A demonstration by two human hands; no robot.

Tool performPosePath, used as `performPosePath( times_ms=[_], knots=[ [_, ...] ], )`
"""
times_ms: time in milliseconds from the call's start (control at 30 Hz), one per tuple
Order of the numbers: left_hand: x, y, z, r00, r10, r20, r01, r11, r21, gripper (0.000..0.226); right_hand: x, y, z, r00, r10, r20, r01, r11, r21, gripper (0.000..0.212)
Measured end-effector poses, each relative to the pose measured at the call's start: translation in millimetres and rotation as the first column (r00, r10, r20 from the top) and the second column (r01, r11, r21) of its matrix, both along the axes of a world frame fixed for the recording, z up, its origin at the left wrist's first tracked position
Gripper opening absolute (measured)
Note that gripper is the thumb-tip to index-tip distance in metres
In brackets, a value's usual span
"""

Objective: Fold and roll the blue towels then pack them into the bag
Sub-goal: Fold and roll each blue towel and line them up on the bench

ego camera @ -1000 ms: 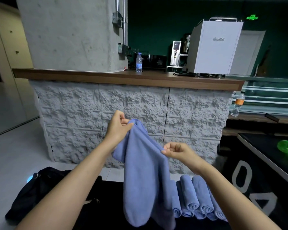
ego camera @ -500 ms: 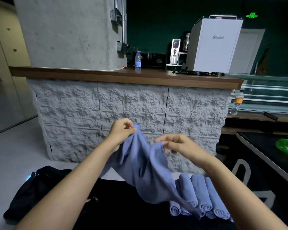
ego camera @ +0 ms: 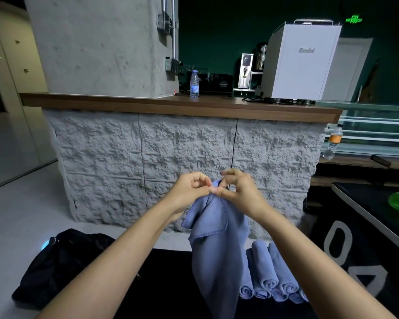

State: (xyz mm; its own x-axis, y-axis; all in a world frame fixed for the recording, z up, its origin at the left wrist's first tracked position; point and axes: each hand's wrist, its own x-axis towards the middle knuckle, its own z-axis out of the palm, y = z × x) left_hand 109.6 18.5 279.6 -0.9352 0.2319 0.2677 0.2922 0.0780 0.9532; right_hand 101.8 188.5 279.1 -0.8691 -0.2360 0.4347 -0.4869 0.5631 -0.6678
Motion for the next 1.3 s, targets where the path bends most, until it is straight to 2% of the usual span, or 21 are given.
performPosePath(
  times_ms=[100,167,200,267,333,367,467,533,600,700,733,800,867,900,1000,1033,1100,1167,1233,1300],
  knots=[
    [5,2,-3,0.995,-0.073,0.067,0.063,0.988,0.141,0.006,1,3,-5,0.974,0.155,0.163,-0.124,0.975,-0.185,0.026],
    [9,1,-8,0.993,-0.101,0.065,0.087,0.979,0.184,0.016,2,3,-8,0.980,0.124,0.159,-0.077,0.959,-0.273,0.025],
    [9,-2,-14,0.996,-0.089,0.032,0.083,0.987,0.139,0.025,1,2,-10,0.986,0.090,0.142,-0.041,0.947,-0.317,0.026],
    [10,-11,-31,0.996,-0.041,-0.078,0.034,0.996,-0.084,0.041,0,2,-11,0.993,-0.003,0.117,0.049,0.917,-0.396,0.031],
    [12,-18,-51,0.986,-0.048,-0.157,0.012,0.974,-0.227,0.044,-3,5,-11,0.989,-0.072,0.126,0.123,0.873,-0.472,0.033],
    [14,-20,-62,0.985,-0.056,-0.162,0.018,0.974,-0.226,0.041,-4,6,-11,0.987,-0.079,0.141,0.142,0.846,-0.514,0.034],
    [22,-20,-78,0.992,0.063,-0.110,-0.067,0.997,-0.030,0.028,-4,7,-15,0.980,-0.077,0.184,0.174,0.781,-0.600,0.034],
    [24,-16,-76,0.979,0.195,-0.054,-0.189,0.977,0.099,0.032,-5,7,-18,0.972,-0.087,0.217,0.207,0.754,-0.624,0.033],
    [25,-9,-66,0.967,0.255,0.025,-0.252,0.934,0.251,0.029,-6,10,-23,0.955,-0.056,0.291,0.224,0.779,-0.586,0.035],
    [21,-1,-47,0.965,0.190,0.181,-0.255,0.844,0.472,0.024,-7,12,-41,0.929,-0.116,0.352,0.224,0.931,-0.287,0.036],
    [19,0,-42,0.961,0.160,0.227,-0.256,0.825,0.504,0.023,-6,12,-47,0.940,-0.157,0.304,0.230,0.948,-0.221,0.031],
    [16,0,-36,0.950,0.123,0.288,-0.258,0.828,0.498,0.020,1,9,-54,0.971,-0.197,0.138,0.228,0.938,-0.261,0.022],
    [13,-1,-31,0.937,0.120,0.328,-0.272,0.840,0.469,0.019,15,3,-54,0.996,-0.087,-0.001,0.080,0.917,-0.390,0.018],
    [12,-1,-29,0.930,0.124,0.345,-0.284,0.840,0.462,0.019,22,-2,-54,0.999,-0.011,-0.040,-0.006,0.924,-0.383,0.016],
    [12,-1,-23,0.928,0.081,0.362,-0.260,0.840,0.477,0.018,32,-15,-58,0.991,0.084,-0.104,-0.102,0.977,-0.185,0.027],
    [13,-2,-22,0.933,0.045,0.357,-0.229,0.840,0.493,0.019,30,-18,-60,0.989,0.084,-0.122,-0.104,0.981,-0.166,0.024],
    [13,-7,-21,0.945,-0.030,0.327,-0.158,0.832,0.531,0.021,25,-20,-63,0.991,0.083,-0.108,-0.105,0.969,-0.226,0.014],
    [12,-18,-22,0.952,-0.052,0.301,-0.121,0.840,0.528,0.022,23,-18,-62,0.991,0.129,0.017,-0.111,0.909,-0.402,0.012],
    [9,-29,-23,0.963,-0.037,0.267,-0.094,0.882,0.462,0.020,23,-15,-56,0.981,0.180,0.076,-0.107,0.820,-0.562,0.012],
    [8,-39,-23,0.970,-0.006,0.242,-0.089,0.920,0.382,0.020,24,-13,-49,0.976,0.199,0.082,-0.099,0.755,-0.649,0.012]
  ],
)
